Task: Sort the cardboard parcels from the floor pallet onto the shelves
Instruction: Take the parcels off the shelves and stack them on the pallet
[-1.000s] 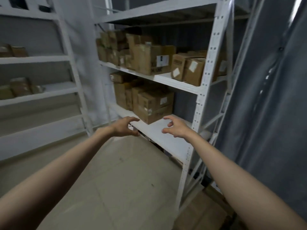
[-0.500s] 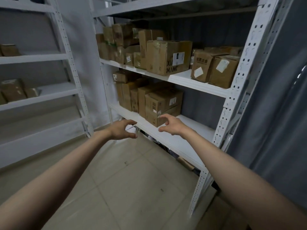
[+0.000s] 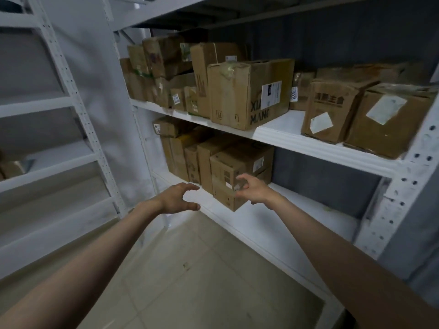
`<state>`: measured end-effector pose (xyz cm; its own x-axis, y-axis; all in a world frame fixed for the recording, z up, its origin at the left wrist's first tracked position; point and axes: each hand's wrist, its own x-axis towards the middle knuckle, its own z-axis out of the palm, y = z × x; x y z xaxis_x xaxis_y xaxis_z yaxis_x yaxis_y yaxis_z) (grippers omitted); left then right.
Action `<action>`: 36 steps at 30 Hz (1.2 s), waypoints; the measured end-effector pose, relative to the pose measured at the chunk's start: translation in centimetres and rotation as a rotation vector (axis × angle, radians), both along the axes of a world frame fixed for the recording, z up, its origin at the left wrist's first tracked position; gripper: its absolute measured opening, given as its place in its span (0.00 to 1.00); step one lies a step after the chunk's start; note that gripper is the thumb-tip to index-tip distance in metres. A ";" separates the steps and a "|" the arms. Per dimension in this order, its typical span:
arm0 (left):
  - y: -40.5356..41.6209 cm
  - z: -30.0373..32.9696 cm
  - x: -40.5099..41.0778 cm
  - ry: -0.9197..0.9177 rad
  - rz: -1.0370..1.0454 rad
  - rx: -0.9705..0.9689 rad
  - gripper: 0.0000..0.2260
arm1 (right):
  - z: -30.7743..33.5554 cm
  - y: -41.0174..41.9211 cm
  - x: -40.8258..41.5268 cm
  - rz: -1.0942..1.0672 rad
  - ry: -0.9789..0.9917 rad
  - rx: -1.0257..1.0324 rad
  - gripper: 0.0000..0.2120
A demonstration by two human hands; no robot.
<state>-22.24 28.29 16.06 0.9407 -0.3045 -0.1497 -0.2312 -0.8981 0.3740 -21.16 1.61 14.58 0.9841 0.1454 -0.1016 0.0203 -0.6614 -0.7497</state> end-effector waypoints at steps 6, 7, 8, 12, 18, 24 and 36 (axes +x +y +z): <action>-0.4 -0.9 8.0 -0.023 0.010 -0.109 0.27 | 0.1 0.3 7.9 -0.069 0.011 0.111 0.18; -0.4 -1.4 9.3 -0.014 0.013 -0.115 0.27 | -0.3 0.5 8.8 -0.073 0.017 0.109 0.17; -0.4 -1.9 10.7 -0.006 0.014 -0.119 0.27 | -0.7 0.6 9.7 -0.074 0.023 0.109 0.16; -0.5 -4.1 16.8 0.027 -0.008 -0.138 0.28 | -2.6 0.5 13.4 -0.117 0.034 0.120 0.12; -1.4 -7.6 27.3 0.032 -0.083 -0.198 0.16 | -6.1 1.6 19.6 -0.239 0.060 0.143 0.11; -1.0 -10.5 38.6 0.011 -0.013 -0.302 0.22 | -9.1 3.0 26.6 -0.467 0.182 0.244 0.15; -3.3 -16.1 50.0 0.243 0.181 -0.612 0.13 | -14.2 5.5 34.0 -0.868 0.306 0.422 0.30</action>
